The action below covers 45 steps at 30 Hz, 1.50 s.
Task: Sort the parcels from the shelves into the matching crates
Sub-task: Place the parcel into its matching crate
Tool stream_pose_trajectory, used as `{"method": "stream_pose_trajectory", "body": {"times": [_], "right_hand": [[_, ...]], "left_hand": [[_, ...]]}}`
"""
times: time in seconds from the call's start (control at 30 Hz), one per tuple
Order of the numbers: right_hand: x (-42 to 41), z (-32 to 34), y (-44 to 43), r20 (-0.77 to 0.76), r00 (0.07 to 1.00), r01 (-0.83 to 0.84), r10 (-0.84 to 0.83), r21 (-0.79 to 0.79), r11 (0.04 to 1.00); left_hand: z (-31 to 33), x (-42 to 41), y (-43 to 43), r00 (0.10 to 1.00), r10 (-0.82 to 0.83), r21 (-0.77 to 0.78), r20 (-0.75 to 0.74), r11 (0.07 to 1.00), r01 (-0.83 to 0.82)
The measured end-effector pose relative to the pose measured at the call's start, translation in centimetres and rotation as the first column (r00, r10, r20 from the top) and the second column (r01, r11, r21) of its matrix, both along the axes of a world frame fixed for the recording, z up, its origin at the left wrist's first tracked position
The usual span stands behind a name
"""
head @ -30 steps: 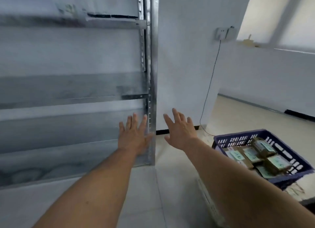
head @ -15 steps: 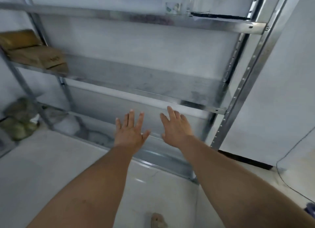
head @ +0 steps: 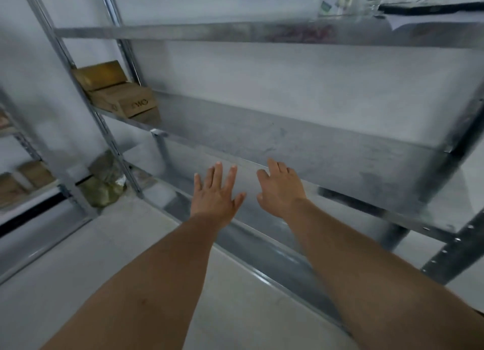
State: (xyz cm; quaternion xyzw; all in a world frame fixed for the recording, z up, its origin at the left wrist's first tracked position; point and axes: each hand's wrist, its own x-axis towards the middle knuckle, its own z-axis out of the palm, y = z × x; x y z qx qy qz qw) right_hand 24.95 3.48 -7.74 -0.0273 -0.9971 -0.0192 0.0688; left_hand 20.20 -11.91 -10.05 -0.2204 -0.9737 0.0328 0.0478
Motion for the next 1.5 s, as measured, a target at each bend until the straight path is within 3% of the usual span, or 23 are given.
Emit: {"method": "stream_pose_trajectory", "body": {"times": [0.7,1.17,1.5], "right_hand": [[-18.1,0.8,-3.9,-0.025,0.982,-0.185,0.186,0.049,0.982],[-38.0,2.2,-21.2,-0.003,0.943,-0.332,0.333,0.073,0.940],[-49.0,0.0,-33.1,0.025,0.901,-0.434,0.434,0.059,0.899]], "left_hand": [[-0.3,-15.9,-4.1,0.985,0.169,0.080,0.025,0.982,-0.171],[1.3,-33.9,-21.7,0.952,0.305,0.139,0.032,0.942,-0.306],[-1.5,-43.2,-33.6,0.908,0.415,0.103,0.055,0.903,-0.418]]}}
